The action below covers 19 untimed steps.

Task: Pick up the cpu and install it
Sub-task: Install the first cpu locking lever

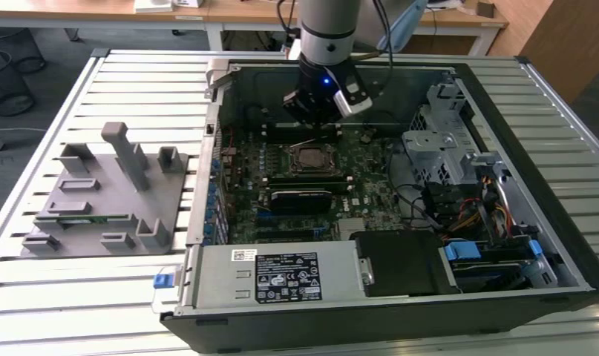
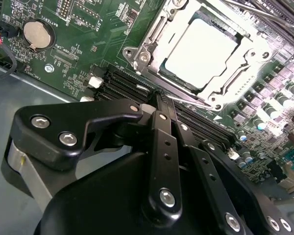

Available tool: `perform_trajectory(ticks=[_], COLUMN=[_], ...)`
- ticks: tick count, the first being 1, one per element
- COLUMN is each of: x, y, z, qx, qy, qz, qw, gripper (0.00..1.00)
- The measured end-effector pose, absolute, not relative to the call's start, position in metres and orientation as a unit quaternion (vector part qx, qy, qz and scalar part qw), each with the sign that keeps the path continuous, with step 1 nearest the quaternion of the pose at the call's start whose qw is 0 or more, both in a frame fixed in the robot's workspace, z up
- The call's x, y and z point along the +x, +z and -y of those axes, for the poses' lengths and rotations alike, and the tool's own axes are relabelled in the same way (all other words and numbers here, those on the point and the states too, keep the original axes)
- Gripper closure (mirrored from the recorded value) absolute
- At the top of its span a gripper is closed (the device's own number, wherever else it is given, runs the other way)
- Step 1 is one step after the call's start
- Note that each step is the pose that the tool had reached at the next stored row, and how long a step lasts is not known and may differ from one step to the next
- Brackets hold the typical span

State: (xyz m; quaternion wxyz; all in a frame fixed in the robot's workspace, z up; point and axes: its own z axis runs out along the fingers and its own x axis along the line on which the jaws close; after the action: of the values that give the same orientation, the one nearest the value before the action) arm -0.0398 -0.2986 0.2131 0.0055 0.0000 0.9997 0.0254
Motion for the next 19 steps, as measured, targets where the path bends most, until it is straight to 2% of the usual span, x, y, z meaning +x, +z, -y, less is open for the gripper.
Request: perform_trajectory(ticks=[19], x=[-0.0330], y=[0.2034], z=[0.2988], qx=[0.000], qy=[0.025], qz=[-1.000], qw=[0.006], gripper=[0.89])
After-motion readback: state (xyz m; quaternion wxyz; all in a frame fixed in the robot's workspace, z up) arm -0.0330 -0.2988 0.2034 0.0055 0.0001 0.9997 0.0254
